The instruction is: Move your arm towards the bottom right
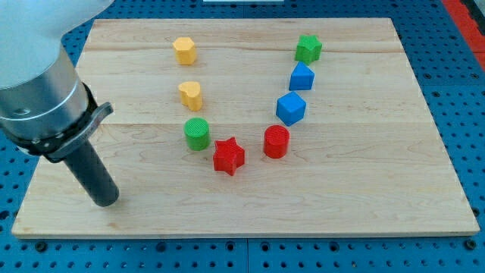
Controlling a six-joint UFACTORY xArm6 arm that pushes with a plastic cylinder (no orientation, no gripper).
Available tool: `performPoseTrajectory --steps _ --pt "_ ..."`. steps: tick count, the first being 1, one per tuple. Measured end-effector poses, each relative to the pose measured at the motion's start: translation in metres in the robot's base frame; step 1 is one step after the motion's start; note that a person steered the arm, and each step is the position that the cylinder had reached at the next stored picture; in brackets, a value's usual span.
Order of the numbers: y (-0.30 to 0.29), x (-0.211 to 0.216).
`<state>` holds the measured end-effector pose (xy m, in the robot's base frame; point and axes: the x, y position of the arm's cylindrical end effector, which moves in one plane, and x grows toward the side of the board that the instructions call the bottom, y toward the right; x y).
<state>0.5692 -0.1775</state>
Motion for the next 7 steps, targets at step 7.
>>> performPoseTrajectory --steps 7 --pt "0.255 0.019"
